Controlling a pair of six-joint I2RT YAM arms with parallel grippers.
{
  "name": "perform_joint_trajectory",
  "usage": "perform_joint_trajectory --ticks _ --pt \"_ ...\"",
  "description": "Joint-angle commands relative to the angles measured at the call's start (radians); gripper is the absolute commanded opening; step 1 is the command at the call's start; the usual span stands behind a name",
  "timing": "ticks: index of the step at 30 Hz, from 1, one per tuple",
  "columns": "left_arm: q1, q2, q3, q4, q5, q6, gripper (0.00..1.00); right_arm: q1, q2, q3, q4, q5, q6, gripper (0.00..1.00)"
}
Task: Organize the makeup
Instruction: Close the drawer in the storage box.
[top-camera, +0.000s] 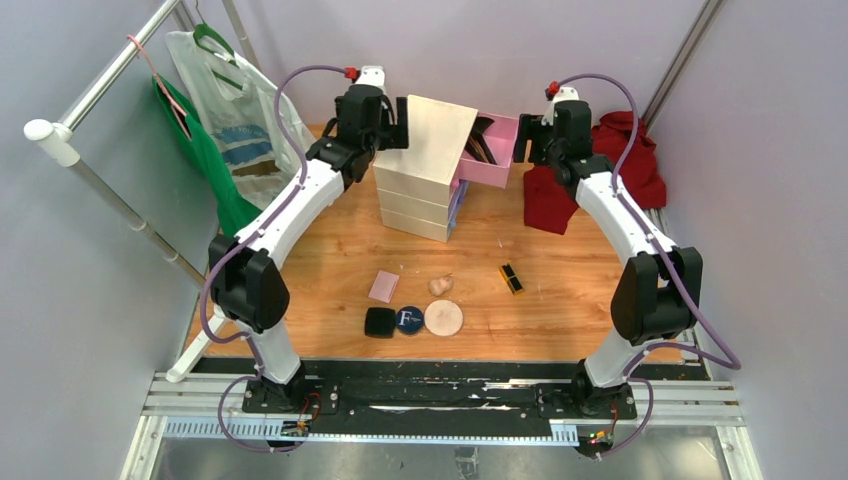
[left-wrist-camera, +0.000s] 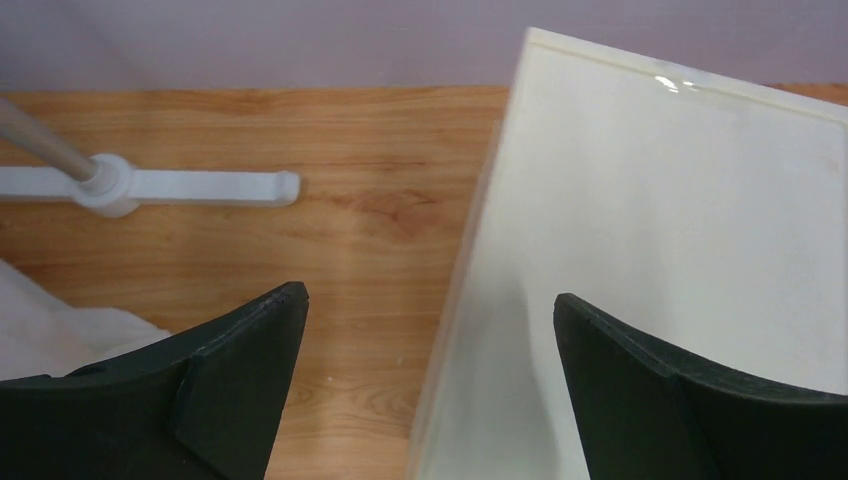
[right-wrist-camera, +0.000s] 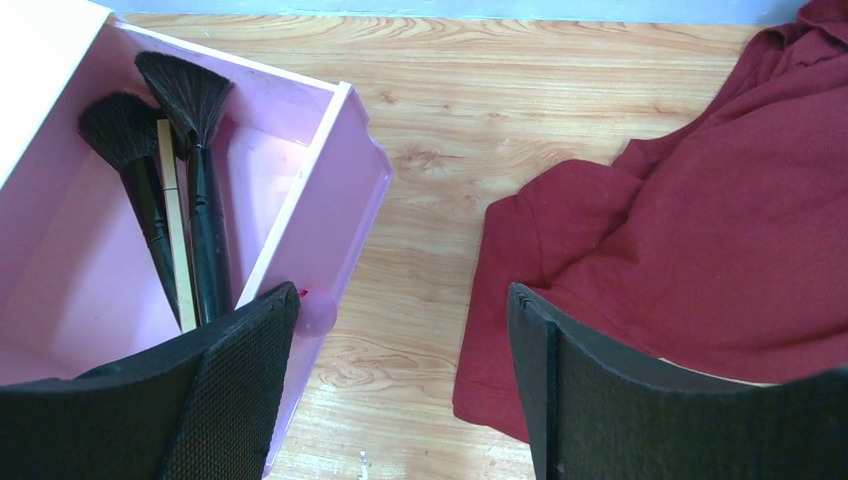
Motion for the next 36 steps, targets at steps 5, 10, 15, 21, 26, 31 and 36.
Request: perform_joint_trajectory --ticks 5,10,15,21,26,31,36 --pt "0.095 0.000 -0.024 -0.016 -0.110 -0.069 0.98 0.001 0.022 0.040 0.015 -0.053 0.010 0.76" --pt "0.107 0.046 -0.015 -0.007 -0.098 -0.070 0.98 0.002 0.035 0.047 0.013 -0.059 0.011 0.76" --pt "0.113 0.094 0.005 -0.021 -0.040 -0.075 0.98 0.002 0.046 0.050 0.013 -0.069 0.011 0.76" --pt "0.113 0.089 -0.023 0.000 0.030 -0.081 0.98 0.003 0.063 0.052 0.043 -0.138 0.024 0.75" --pt "0.113 0.070 -0.047 0.017 0.073 -0.090 0.98 0.005 0.073 0.057 0.066 -0.199 0.054 0.75" --pt "0.112 0.063 -0.058 0.016 0.106 -0.104 0.98 0.020 0.067 0.056 0.097 -0.250 0.082 0.75" --pt "0.111 0.060 -0.069 0.012 0.138 -0.111 0.98 0.047 0.070 0.067 0.112 -0.289 0.109 0.75"
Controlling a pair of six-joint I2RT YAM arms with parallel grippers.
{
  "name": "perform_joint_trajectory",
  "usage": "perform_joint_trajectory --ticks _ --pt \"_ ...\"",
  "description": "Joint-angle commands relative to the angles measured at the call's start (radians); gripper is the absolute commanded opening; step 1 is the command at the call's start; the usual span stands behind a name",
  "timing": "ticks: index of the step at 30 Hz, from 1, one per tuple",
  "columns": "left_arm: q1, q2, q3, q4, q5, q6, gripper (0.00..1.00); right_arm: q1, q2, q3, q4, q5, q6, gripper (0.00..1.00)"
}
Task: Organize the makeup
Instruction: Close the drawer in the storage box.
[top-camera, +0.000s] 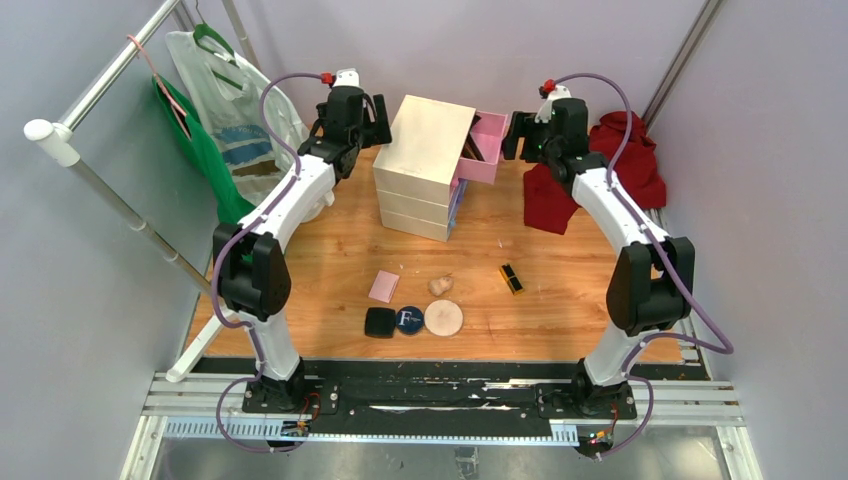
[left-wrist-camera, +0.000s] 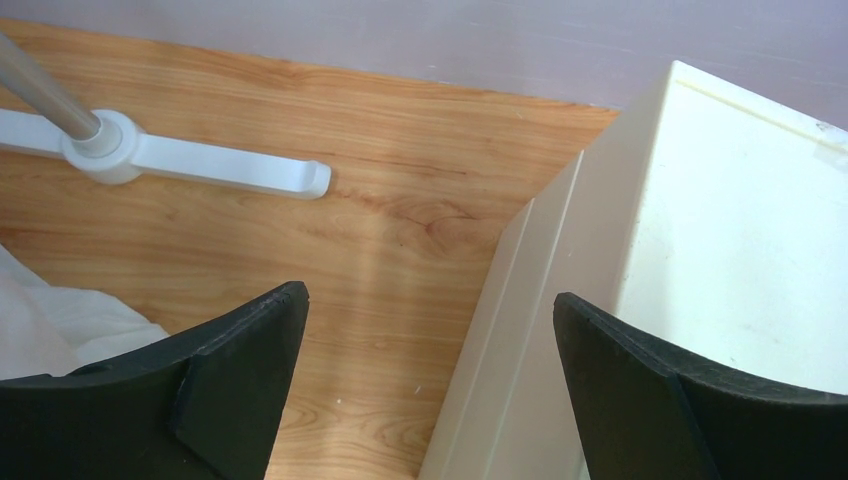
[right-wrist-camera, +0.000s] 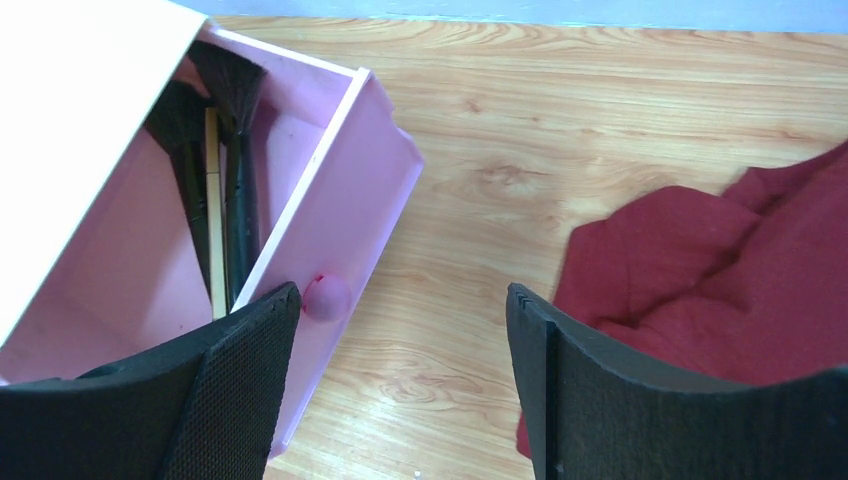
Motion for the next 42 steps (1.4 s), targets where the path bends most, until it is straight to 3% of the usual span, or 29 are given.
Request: perform_joint_trajectory --ticks 1,22,29,34,38,42 --pt "-0.020 -0.012 -0.042 -0.049 0.106 -0.006 0.98 0.063 0.013 0.044 0.058 -0.131 0.059 0.75" --pt "-0.025 -0.020 -0.066 -0.051 0.157 -0.003 0.98 0.185 0.183 0.235 -0.006 -0.129 0.043 0.75" --pt "-0.015 -0.078 -0.061 -0.065 0.001 0.027 0.98 0.184 0.000 0.094 -0.052 0.147 -0.023 0.76" --pt "-0.012 -0.160 -0.056 -0.039 -0.094 0.041 0.98 0.185 -0.159 -0.066 -0.062 0.226 -0.043 0.76" --pt "-0.012 -0.213 -0.059 -0.023 -0.082 0.042 0.98 0.184 -0.233 -0.163 -0.052 0.216 -0.033 0.76" --pt "-0.015 -0.252 -0.087 0.005 0.039 0.025 0.98 0.186 -0.241 -0.222 -0.027 0.174 -0.012 0.75"
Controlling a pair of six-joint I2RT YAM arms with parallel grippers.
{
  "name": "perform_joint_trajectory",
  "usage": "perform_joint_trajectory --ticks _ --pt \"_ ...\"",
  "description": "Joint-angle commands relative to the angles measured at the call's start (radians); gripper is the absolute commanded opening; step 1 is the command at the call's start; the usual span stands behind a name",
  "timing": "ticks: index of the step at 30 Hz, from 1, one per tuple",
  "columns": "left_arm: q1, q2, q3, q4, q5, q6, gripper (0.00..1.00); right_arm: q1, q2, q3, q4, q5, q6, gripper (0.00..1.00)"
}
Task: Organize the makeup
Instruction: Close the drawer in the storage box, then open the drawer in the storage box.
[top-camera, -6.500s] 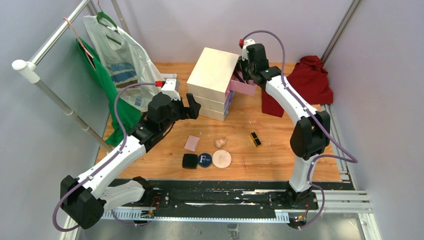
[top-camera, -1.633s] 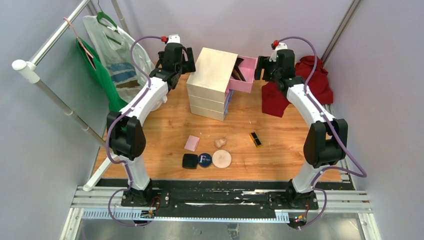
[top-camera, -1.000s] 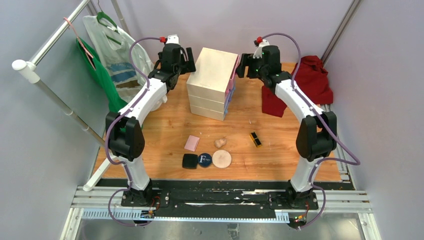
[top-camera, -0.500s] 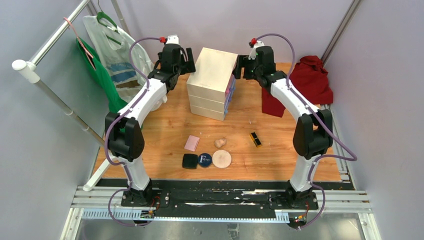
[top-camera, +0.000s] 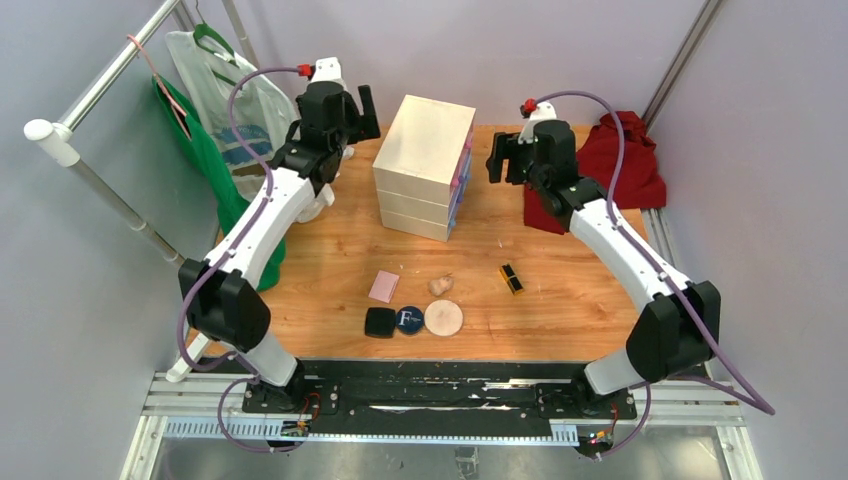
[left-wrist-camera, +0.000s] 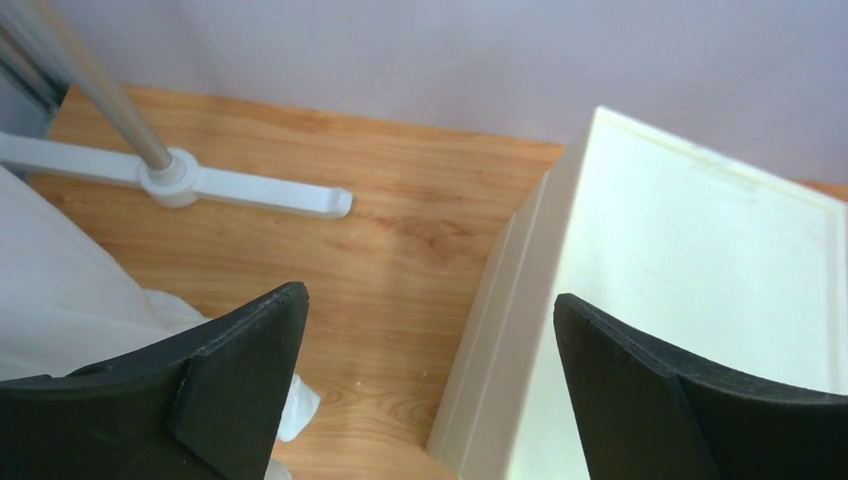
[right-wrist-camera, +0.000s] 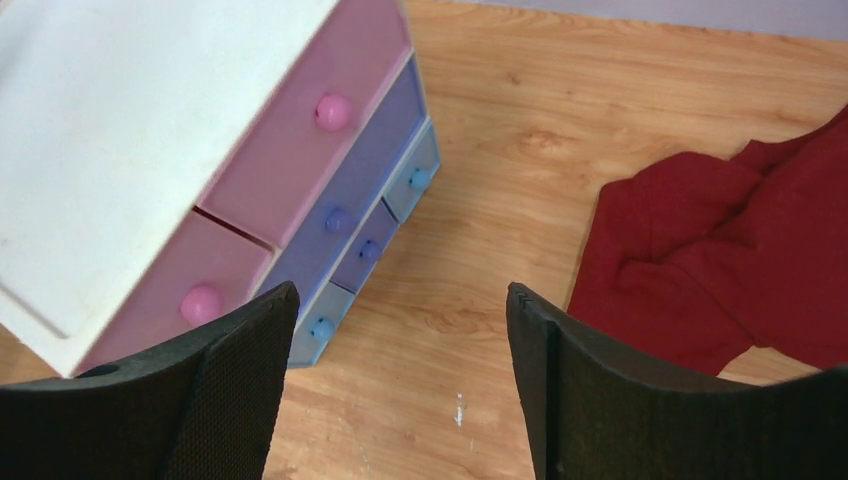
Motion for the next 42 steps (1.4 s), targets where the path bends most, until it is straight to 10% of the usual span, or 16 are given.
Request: perform_joint_trajectory --ticks 1,14,28,42 --pt "-0.011 -0.064 -0.033 0.048 0.123 -0.006 0.98 0.005 0.015 -0.073 0.033 -0.016 0.009 0.75" --pt "-0.142 -0.010 -0.032 0.023 0.206 0.048 0.98 -0.044 0.144 -0.156 0.224 -0.190 0.229 0.63" --pt "-0.155 0.042 -0.066 0.047 0.207 0.055 0.98 -0.198 0.351 -0.329 0.877 -0.682 0.703 0.54" --pt "-0.158 0.059 -0.071 0.014 0.172 0.071 0.98 -0.205 0.597 -0.270 1.280 -0.782 0.991 0.50"
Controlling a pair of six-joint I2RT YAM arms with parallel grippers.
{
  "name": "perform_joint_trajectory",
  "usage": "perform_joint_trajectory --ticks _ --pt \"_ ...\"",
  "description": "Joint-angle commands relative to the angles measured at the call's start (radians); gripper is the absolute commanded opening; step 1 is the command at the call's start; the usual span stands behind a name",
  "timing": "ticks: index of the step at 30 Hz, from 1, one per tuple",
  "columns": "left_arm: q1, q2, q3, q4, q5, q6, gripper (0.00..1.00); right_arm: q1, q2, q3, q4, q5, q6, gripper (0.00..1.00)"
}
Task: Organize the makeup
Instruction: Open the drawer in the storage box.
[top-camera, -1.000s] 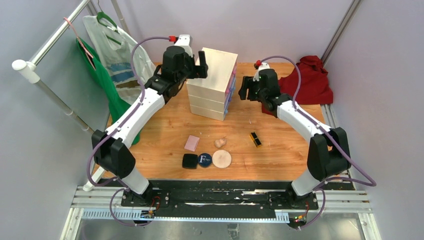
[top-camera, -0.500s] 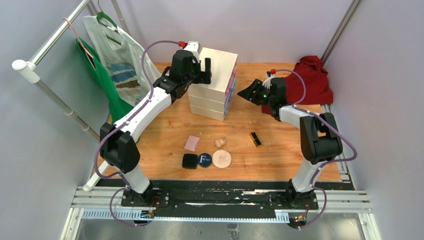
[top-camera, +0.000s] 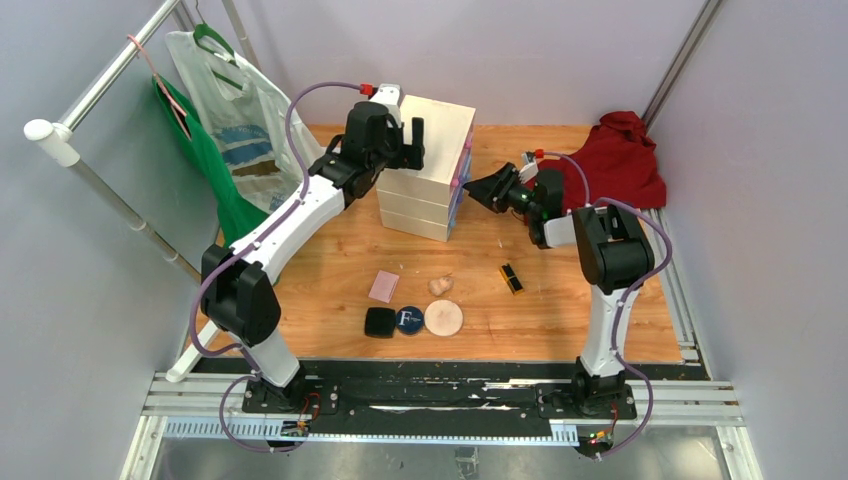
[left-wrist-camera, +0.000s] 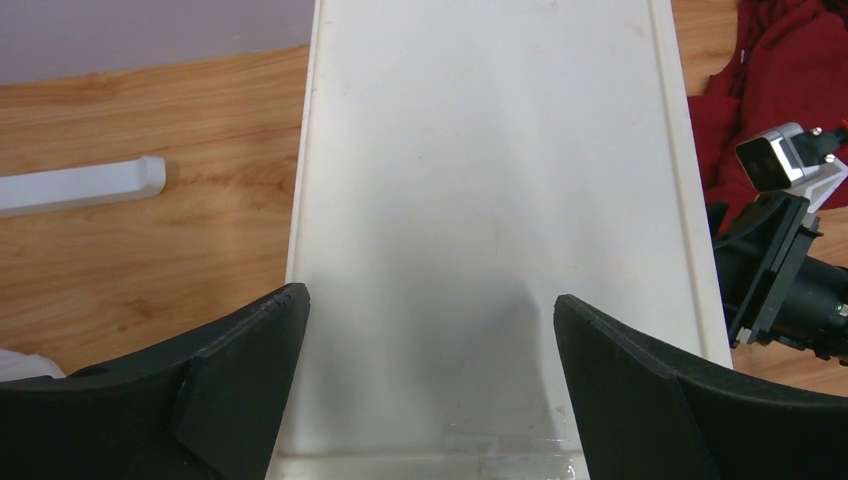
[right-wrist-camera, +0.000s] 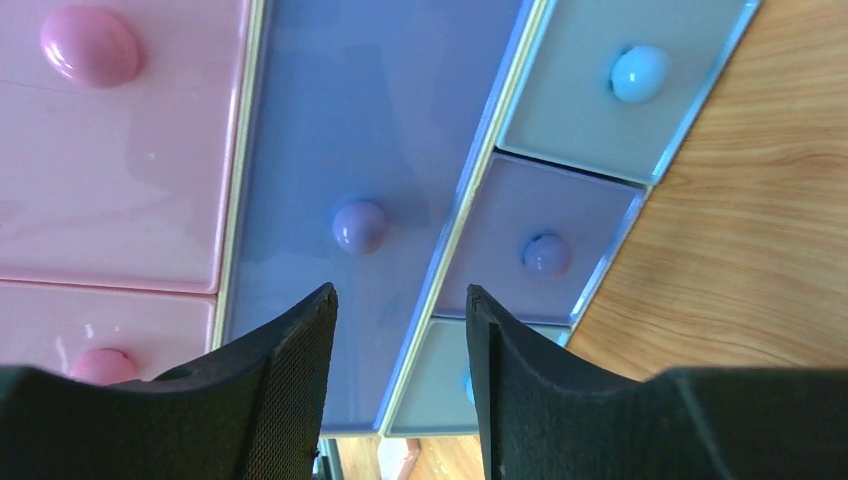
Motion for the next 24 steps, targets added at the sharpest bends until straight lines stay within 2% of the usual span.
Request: perform_joint_trajectory --ticks 1,6,12,24 --pt "-0.005 0.025 -0.012 -0.025 -0.019 0.014 0.98 -0.017 0.024 0.047 0.162 -0.039 0.087 0.50" --pt "-0.005 0.030 -0.013 -0.037 -0.019 0.014 0.98 -0.016 0.066 0.096 0.233 -0.052 0.161 0.47" --pt "-0.005 0.032 -0.019 -0.040 -0.026 0.013 0.98 -0.015 0.092 0.145 0.232 -0.062 0.196 0.45" --pt "-0.005 0.041 -0.023 -0.043 -0.024 0.013 0.98 -0.017 0.092 0.101 0.238 -0.056 0.191 0.44"
